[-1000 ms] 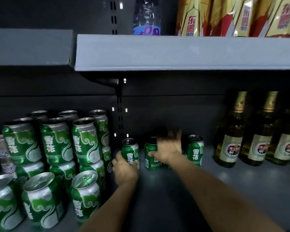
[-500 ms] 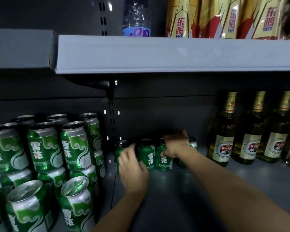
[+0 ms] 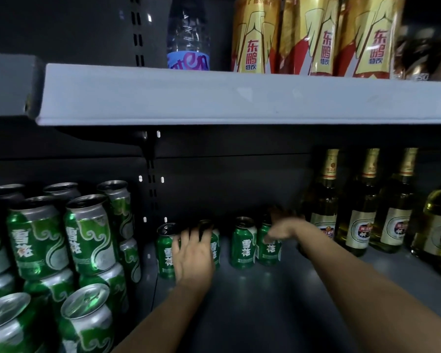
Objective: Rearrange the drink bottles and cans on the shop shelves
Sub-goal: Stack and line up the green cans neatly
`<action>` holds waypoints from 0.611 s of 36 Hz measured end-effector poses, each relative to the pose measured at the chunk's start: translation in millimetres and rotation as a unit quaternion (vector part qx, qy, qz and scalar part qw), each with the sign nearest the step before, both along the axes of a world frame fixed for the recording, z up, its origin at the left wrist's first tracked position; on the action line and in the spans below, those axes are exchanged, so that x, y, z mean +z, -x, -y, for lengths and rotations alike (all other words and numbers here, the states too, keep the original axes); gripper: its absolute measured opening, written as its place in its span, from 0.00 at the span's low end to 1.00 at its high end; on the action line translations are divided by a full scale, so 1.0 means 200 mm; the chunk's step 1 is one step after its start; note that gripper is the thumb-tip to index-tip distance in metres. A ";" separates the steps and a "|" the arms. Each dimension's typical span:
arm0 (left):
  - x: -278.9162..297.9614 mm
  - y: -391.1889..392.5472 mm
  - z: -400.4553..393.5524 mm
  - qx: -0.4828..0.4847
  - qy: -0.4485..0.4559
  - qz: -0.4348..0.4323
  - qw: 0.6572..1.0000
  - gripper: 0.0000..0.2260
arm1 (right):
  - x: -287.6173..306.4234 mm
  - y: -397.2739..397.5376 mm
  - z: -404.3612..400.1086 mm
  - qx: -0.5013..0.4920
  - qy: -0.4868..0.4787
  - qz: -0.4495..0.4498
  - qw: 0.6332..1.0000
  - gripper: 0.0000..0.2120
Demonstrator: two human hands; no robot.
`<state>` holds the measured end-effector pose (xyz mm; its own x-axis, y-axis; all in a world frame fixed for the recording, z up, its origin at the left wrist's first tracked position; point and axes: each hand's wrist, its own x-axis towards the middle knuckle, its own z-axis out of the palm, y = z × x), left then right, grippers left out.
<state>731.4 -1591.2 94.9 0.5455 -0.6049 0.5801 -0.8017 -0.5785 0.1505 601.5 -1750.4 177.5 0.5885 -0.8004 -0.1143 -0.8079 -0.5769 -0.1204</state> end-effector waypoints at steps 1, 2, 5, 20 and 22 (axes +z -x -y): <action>0.00 0.01 0.00 -0.003 0.014 0.003 1.000 0.29 | -0.03 0.00 0.00 -0.009 -0.013 0.000 1.000 0.42; -0.01 0.01 -0.01 -0.008 0.034 0.008 0.999 0.30 | -0.07 0.00 0.00 -0.016 -0.009 0.019 1.000 0.41; -0.06 0.01 -0.02 -0.035 0.112 0.029 0.993 0.31 | -0.13 0.03 -0.01 -0.035 0.035 0.101 0.994 0.34; -0.08 0.28 -0.24 -0.067 0.238 -0.367 0.897 0.25 | 0.03 0.00 -0.52 0.066 -0.025 0.200 0.977 0.25; -0.09 0.28 -0.28 -0.067 0.240 -0.399 0.882 0.28 | -0.02 -0.08 -0.60 0.082 -0.020 0.215 0.973 0.30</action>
